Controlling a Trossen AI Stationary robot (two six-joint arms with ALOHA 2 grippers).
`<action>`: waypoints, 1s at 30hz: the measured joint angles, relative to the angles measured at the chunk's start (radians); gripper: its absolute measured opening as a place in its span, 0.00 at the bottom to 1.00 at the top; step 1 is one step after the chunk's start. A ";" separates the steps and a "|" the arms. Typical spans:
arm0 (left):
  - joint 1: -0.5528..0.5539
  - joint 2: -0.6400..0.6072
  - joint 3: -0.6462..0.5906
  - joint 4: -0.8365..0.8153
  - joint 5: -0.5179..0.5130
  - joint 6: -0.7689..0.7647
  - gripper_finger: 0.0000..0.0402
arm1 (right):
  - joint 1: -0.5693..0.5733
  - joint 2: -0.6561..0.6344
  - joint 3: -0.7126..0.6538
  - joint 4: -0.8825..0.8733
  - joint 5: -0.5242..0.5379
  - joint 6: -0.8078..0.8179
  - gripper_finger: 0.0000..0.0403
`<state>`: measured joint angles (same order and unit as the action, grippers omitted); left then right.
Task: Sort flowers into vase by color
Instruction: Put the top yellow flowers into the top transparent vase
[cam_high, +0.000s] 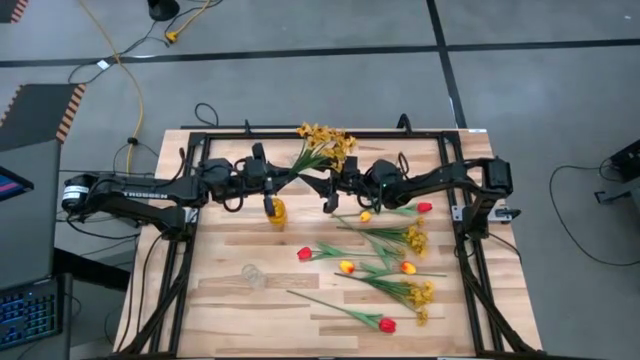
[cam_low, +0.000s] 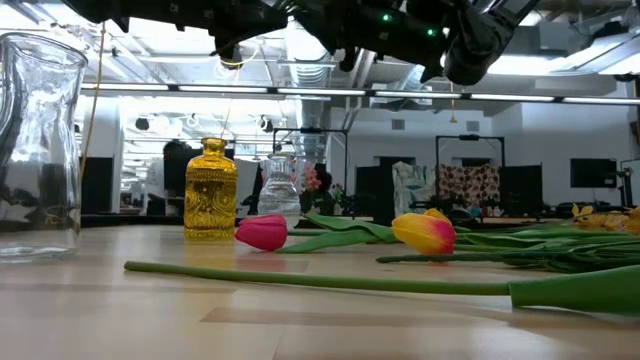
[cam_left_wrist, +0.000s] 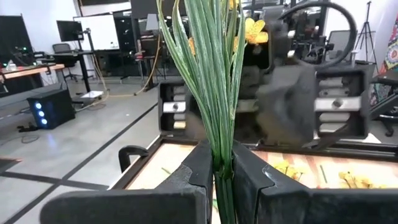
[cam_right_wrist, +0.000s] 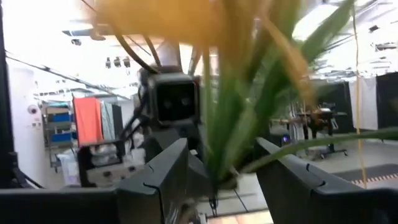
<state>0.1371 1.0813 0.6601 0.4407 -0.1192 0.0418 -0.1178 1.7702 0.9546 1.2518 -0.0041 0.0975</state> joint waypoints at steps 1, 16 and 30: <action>0.000 0.000 0.000 -0.001 0.000 0.000 0.04 | 0.002 0.000 0.000 0.014 0.000 0.000 0.52; 0.000 0.000 0.000 -0.002 0.000 -0.001 0.04 | 0.022 0.003 0.147 -0.225 0.063 -0.001 0.51; 0.000 0.000 0.000 -0.006 0.001 0.000 0.07 | 0.024 0.003 0.147 -0.228 0.089 -0.001 0.25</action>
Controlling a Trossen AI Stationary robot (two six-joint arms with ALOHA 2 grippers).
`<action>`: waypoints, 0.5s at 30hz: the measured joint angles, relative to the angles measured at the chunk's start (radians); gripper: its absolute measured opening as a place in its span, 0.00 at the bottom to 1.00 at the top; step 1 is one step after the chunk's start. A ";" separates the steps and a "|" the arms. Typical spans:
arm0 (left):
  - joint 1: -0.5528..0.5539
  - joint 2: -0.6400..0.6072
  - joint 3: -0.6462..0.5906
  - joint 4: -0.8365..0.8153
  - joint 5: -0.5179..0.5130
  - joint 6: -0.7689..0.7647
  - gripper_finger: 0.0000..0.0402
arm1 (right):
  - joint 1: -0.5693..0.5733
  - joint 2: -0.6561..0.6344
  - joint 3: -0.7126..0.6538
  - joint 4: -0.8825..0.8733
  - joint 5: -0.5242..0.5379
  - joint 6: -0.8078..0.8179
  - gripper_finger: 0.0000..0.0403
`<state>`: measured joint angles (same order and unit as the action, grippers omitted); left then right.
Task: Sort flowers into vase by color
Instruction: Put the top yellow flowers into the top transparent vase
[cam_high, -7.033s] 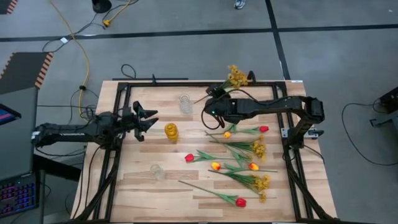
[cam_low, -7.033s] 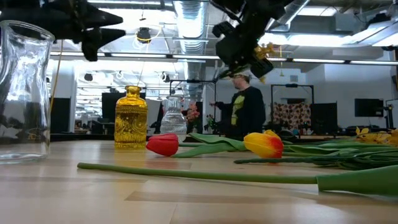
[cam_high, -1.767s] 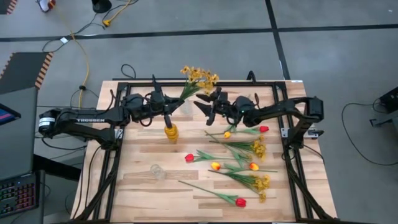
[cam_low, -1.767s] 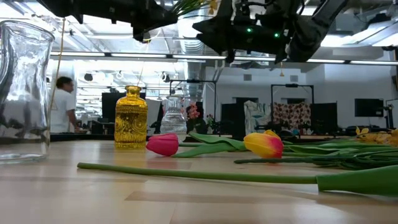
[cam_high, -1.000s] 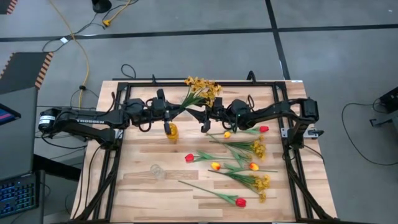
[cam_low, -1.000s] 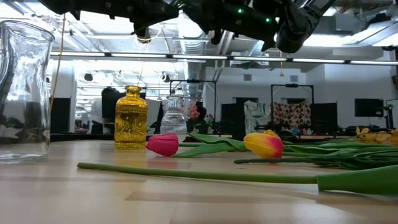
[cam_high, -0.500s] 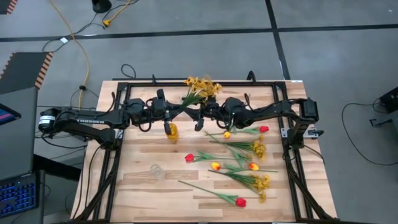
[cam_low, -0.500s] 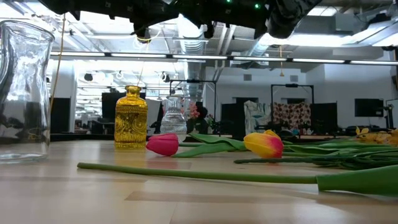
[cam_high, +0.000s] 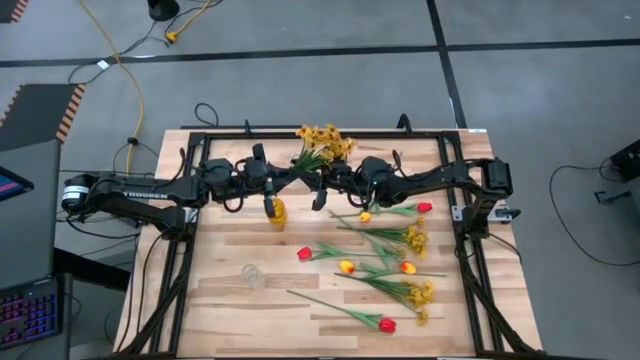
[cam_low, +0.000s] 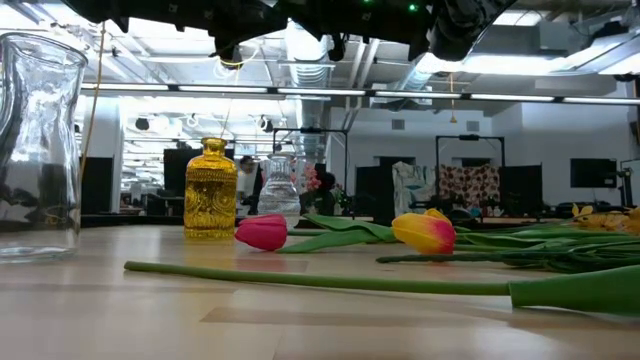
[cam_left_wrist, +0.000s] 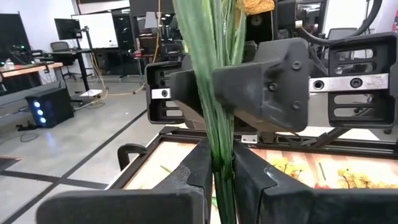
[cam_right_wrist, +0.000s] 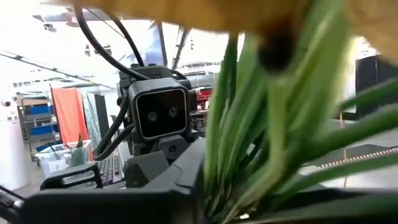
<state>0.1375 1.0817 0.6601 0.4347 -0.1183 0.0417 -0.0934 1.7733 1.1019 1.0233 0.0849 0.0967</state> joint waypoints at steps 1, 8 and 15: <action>0.000 0.000 0.000 0.000 -0.001 0.000 0.08 | -0.001 0.000 0.000 0.000 0.000 0.000 0.21; 0.000 0.000 0.000 0.001 -0.011 0.002 0.22 | -0.014 0.000 0.000 -0.032 -0.004 -0.003 0.09; 0.004 -0.024 0.000 -0.048 -0.088 0.022 0.41 | -0.050 -0.002 0.000 -0.033 -0.004 -0.003 0.13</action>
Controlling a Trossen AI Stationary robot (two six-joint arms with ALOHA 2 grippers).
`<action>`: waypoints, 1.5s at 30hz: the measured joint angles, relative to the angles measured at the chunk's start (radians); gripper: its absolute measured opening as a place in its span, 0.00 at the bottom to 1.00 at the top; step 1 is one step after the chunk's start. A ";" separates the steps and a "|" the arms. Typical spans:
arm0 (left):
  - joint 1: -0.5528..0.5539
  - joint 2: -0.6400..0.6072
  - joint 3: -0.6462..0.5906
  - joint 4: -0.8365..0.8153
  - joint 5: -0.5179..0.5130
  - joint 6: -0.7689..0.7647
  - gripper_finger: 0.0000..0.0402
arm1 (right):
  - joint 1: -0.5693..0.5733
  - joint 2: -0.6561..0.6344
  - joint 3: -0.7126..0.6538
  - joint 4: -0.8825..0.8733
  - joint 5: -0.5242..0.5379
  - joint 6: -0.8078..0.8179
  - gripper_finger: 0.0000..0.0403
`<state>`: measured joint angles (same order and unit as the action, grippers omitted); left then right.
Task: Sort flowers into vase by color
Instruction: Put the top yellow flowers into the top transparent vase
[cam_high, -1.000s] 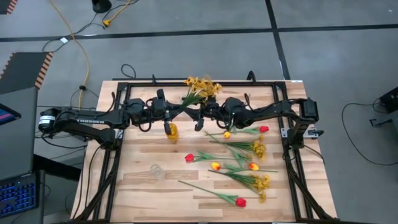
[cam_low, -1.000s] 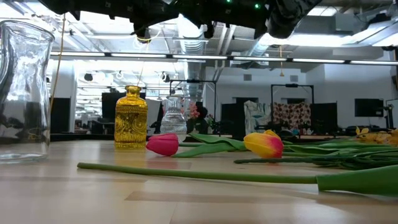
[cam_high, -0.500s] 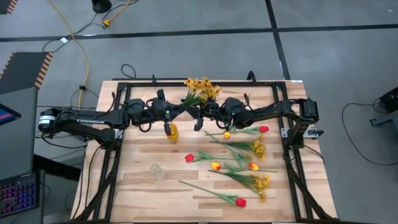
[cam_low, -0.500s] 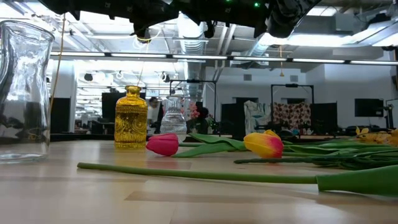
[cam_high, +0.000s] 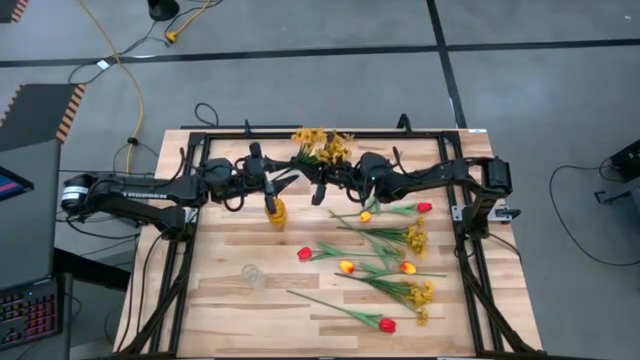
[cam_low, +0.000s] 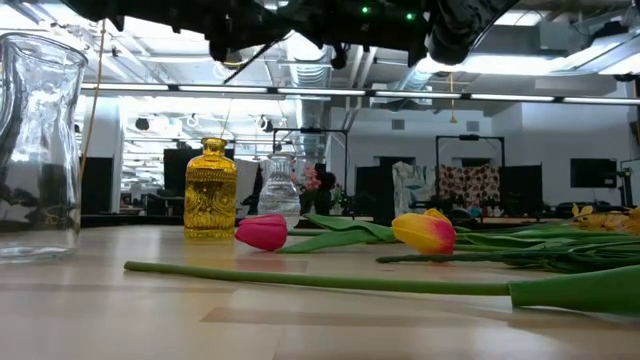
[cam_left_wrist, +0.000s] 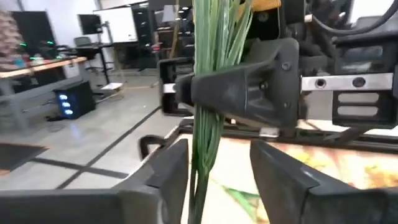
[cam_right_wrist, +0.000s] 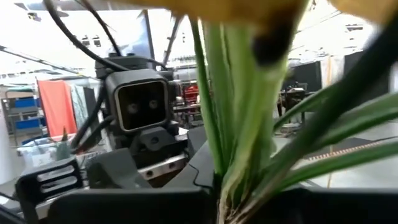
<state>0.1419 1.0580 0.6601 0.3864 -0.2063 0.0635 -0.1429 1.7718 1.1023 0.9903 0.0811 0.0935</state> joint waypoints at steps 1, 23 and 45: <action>0.000 -0.014 0.000 -0.014 -0.018 0.009 0.43 | -0.007 -0.001 0.000 -0.001 0.000 0.000 0.13; 0.006 -0.332 0.001 -0.612 -0.146 -0.064 0.52 | -0.151 -0.002 0.000 -0.169 -0.002 -0.209 0.11; 0.006 -0.154 0.001 -0.598 -0.144 -0.067 0.52 | -0.154 0.004 -0.001 -0.326 0.029 -0.304 0.11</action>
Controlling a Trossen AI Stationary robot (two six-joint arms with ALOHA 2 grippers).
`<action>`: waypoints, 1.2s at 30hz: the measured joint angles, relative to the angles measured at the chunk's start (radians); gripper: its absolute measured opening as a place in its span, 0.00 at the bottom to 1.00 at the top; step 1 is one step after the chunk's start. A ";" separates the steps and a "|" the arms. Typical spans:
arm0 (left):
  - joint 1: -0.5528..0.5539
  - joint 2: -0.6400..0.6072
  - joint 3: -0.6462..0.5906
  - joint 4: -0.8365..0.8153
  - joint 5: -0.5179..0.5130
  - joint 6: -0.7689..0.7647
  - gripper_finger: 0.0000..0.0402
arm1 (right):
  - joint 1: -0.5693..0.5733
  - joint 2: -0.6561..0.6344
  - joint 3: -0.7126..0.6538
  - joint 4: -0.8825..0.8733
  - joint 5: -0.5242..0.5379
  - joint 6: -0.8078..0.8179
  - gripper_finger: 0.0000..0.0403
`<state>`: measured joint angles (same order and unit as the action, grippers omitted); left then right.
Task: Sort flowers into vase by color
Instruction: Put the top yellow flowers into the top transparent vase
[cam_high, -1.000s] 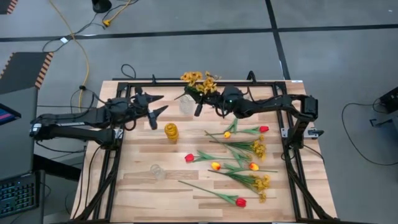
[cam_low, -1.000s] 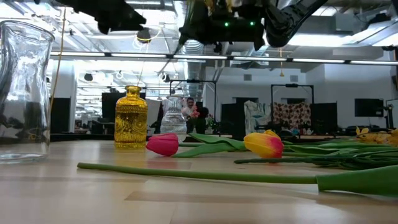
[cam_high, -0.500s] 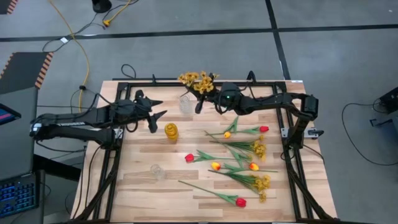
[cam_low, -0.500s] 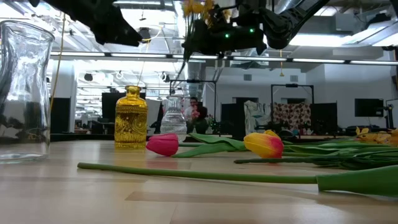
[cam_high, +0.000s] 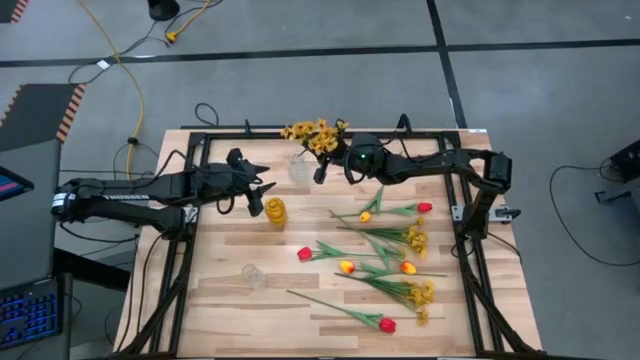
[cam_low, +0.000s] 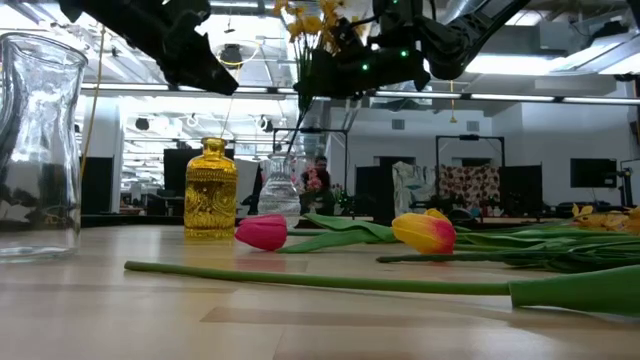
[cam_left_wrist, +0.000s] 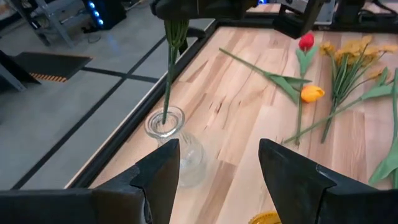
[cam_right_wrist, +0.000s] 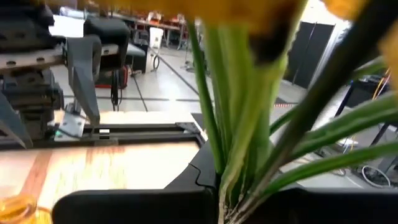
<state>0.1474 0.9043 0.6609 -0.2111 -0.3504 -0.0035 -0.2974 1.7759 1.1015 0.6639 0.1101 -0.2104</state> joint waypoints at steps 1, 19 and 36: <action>0.000 0.000 0.000 -0.001 0.000 0.000 0.52 | 0.000 0.008 0.000 -0.003 0.000 0.000 0.11; 0.000 -0.003 0.000 0.054 0.000 -0.001 0.52 | -0.018 0.013 0.000 -0.035 -0.002 0.056 0.11; 0.000 -0.003 0.000 0.054 0.000 -0.001 0.52 | -0.026 0.013 0.000 -0.051 -0.004 0.098 0.14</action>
<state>0.1472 0.9014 0.6609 -0.1574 -0.3508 -0.0040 -0.3233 1.7885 1.1015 0.6125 0.1062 -0.1120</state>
